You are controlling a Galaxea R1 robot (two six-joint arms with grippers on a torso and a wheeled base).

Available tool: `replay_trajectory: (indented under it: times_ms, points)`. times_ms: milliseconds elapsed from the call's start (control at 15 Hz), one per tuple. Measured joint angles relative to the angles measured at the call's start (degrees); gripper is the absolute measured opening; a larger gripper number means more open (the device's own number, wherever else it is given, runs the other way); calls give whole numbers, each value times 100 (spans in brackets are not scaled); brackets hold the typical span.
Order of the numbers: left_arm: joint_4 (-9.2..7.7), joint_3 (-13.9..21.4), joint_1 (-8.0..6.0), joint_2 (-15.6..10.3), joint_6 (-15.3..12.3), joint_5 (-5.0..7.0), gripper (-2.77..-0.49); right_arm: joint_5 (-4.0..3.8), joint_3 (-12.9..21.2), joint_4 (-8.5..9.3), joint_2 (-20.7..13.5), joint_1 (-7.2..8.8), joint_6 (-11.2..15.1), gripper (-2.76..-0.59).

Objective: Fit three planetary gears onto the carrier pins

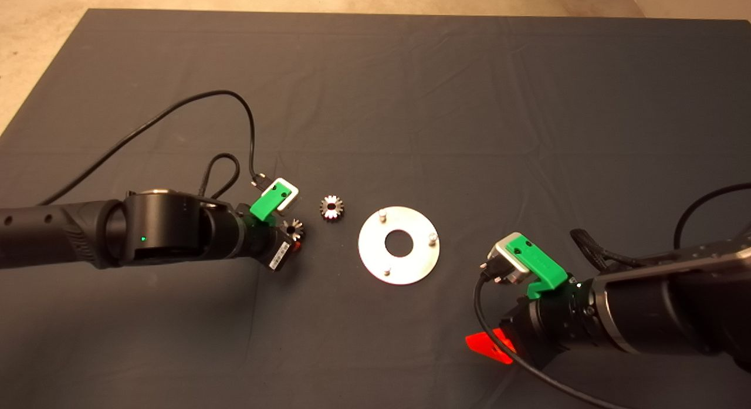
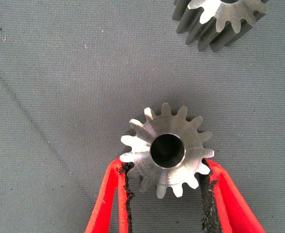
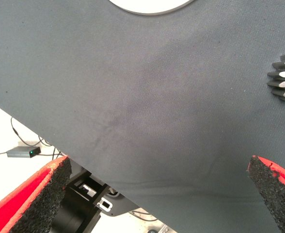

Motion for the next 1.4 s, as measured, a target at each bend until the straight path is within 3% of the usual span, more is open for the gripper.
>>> replay_trajectory:
  times_ms: [267,467,600,867,1067,1267,1400]
  points:
    - [0,11,-1,-2,0,2,-262,0,0,0,0,1,0,-63]
    - [0,168,-1,0,0,72,-262,1,0,0,0,0,0,-63]
    - [-2,342,-20,-2,-9,328,-262,0,0,0,0,2,0,-63]
    - [1,780,-244,-109,-28,750,-262,5,0,0,15,2,0,-63]
    - [-16,1257,-379,-377,-162,861,-262,5,0,0,17,2,0,-63]
    - [-2,1409,-580,-394,-377,952,-262,-2,0,0,15,-1,0,-63]
    - [-2,1586,-651,-361,-711,1224,-263,-2,0,0,15,7,0,-63]
